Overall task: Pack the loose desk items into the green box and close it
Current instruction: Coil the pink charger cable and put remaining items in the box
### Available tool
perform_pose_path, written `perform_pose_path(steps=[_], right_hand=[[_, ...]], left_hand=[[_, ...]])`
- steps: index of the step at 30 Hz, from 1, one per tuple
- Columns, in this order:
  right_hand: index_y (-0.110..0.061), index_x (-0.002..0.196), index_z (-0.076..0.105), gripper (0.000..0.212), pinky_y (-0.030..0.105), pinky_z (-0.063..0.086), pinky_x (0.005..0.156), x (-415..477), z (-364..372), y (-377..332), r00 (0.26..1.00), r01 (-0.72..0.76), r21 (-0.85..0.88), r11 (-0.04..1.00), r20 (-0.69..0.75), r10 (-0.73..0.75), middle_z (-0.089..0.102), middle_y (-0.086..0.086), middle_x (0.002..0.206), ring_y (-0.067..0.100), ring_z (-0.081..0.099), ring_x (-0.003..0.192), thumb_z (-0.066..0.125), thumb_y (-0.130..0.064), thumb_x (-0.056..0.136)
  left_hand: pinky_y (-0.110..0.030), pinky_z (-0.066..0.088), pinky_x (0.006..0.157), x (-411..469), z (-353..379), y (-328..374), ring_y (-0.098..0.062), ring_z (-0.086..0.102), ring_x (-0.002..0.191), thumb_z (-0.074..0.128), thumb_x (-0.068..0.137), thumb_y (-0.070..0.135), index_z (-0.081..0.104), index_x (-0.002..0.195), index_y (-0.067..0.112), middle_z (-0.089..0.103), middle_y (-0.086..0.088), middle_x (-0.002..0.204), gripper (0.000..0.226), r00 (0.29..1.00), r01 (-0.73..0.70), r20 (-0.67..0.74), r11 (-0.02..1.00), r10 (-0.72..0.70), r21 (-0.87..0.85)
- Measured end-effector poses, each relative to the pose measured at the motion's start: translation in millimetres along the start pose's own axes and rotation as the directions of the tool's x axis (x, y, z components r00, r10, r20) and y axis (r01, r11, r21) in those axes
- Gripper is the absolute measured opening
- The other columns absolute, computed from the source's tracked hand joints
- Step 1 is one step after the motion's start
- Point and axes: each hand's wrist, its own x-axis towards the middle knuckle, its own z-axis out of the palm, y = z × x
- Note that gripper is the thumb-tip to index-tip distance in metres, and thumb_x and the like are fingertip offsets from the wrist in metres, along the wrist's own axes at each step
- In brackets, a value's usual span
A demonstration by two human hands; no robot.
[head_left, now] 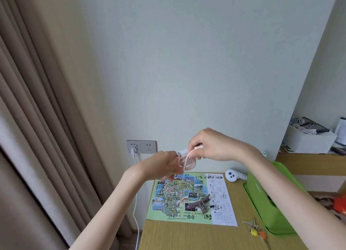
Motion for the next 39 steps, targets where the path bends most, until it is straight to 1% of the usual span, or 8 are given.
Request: perform_pose_path(steps=[7,9,13,16,23,29,33,39], right_hand=[[-0.010,0.081,0.076,0.007,0.021,0.049,0.074,12,-12,11,0.991,0.087,0.371,0.924,0.060,-0.117,0.074,0.009,0.083,0.011,0.065,0.077,0.081,-0.010,0.076],[-0.008,0.084,0.075,0.007,0.019,0.051,0.075,10,-7,19,0.992,0.088,0.496,0.864,0.038,-0.123,0.074,0.006,0.083,0.012,0.065,0.078,0.078,-0.008,0.078],[-0.017,0.085,0.074,0.019,0.016,0.047,0.060,5,13,36,0.999,0.018,0.706,0.708,-0.040,0.015,0.073,-0.006,0.081,0.006,0.065,0.072,0.061,-0.003,0.086],[-0.018,0.083,0.075,0.018,0.019,0.052,0.067,2,32,40,0.984,0.038,0.739,0.672,-0.143,0.102,0.074,-0.001,0.083,0.010,0.067,0.077,0.065,-0.003,0.077],[-0.007,0.111,0.063,0.021,0.038,0.058,0.083,-7,78,36,0.923,0.114,0.869,0.482,-0.271,0.271,0.072,0.019,0.103,0.033,0.069,0.098,0.063,-0.015,0.092],[-0.018,0.123,0.060,0.039,0.039,0.055,0.091,-16,93,25,0.952,0.110,0.893,0.436,-0.221,0.213,0.068,0.012,0.113,0.026,0.066,0.107,0.060,-0.010,0.084],[-0.025,0.115,0.059,0.041,0.040,0.057,0.088,-12,105,17,0.914,0.106,0.808,0.579,-0.308,0.263,0.066,0.007,0.100,0.020,0.069,0.095,0.071,-0.013,0.078],[-0.025,0.106,0.063,0.036,0.048,0.059,0.070,-7,115,26,0.740,0.010,0.601,0.799,-0.542,0.399,0.068,0.003,0.079,0.025,0.068,0.076,0.054,0.002,0.084]], left_hand=[[-0.024,0.042,0.059,-8,0,16,-0.014,0.056,0.062,0.070,0.087,0.028,0.061,0.089,0.018,0.069,0.003,0.072,0.014,0.949,-0.151,0.248,0.971,0.195,-0.184],[-0.018,0.041,0.063,-12,-4,18,-0.008,0.057,0.069,0.071,0.087,0.027,0.063,0.092,0.023,0.067,0.009,0.077,0.011,0.938,-0.224,0.205,0.940,0.280,-0.257],[-0.031,0.036,0.067,-13,-7,18,-0.016,0.049,0.074,0.074,0.085,0.019,0.066,0.094,0.013,0.056,-0.005,0.080,0.014,0.935,-0.328,-0.014,0.851,0.354,-0.409],[-0.032,0.033,0.067,-8,-1,21,-0.017,0.043,0.073,0.073,0.085,0.019,0.062,0.097,-0.004,0.051,-0.011,0.078,0.029,0.946,-0.323,-0.152,0.823,0.285,-0.467],[-0.038,0.054,0.081,4,18,27,-0.027,0.065,0.084,0.065,0.091,0.017,0.061,0.106,-0.005,0.068,-0.027,0.095,0.027,0.927,-0.300,-0.369,0.707,0.058,-0.641],[-0.019,0.046,0.057,14,34,23,-0.017,0.060,0.071,0.066,0.091,0.017,0.062,0.099,-0.007,0.069,-0.018,0.083,0.026,0.868,-0.283,-0.476,0.649,-0.139,-0.706],[-0.020,0.046,0.049,18,47,23,-0.017,0.064,0.070,0.068,0.090,0.016,0.064,0.098,-0.004,0.069,-0.019,0.080,0.021,0.840,-0.270,-0.481,0.575,-0.252,-0.772],[-0.016,0.049,0.051,20,57,28,-0.012,0.063,0.066,0.072,0.086,0.013,0.067,0.095,-0.007,0.071,-0.015,0.080,0.022,0.864,-0.261,-0.449,0.562,-0.226,-0.785]])
